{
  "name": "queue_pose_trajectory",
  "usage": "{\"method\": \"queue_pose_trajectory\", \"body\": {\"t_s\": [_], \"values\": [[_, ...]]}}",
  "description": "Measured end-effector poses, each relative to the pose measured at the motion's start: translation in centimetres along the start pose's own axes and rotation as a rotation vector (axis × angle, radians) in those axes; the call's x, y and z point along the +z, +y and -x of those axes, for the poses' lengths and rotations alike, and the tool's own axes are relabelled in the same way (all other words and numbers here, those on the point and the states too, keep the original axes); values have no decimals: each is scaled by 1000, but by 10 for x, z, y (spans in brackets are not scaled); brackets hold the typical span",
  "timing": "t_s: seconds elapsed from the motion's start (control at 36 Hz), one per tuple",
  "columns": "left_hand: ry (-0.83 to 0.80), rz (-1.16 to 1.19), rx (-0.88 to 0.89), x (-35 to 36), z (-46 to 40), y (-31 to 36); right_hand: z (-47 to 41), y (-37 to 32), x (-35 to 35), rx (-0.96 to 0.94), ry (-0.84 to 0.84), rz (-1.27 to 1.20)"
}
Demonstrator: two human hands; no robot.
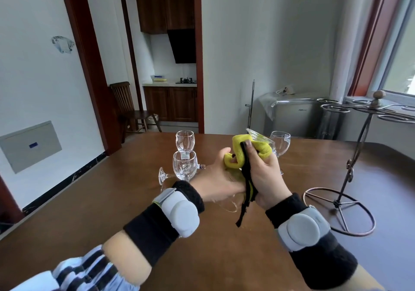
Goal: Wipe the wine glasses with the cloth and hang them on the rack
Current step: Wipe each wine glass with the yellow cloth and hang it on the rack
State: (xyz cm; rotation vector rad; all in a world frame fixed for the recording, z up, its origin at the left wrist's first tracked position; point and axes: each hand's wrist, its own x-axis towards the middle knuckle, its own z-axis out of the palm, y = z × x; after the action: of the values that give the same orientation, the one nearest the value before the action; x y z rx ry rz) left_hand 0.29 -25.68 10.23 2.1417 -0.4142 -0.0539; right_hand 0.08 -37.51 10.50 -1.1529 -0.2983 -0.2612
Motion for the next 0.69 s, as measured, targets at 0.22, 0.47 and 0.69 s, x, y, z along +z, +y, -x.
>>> {"method": "queue_pose_trajectory", "body": {"t_s": [0.22,0.47,0.69], "values": [[-314,360,42,-2,9,8,0,-20,-18,174,-202,-211],[-5,54,-48,-1,-2,6,0,-7,-2,-62,107,68],[186,79,-60,-11,-18,-20,6,-4,-14,-37,-37,-59]]}}
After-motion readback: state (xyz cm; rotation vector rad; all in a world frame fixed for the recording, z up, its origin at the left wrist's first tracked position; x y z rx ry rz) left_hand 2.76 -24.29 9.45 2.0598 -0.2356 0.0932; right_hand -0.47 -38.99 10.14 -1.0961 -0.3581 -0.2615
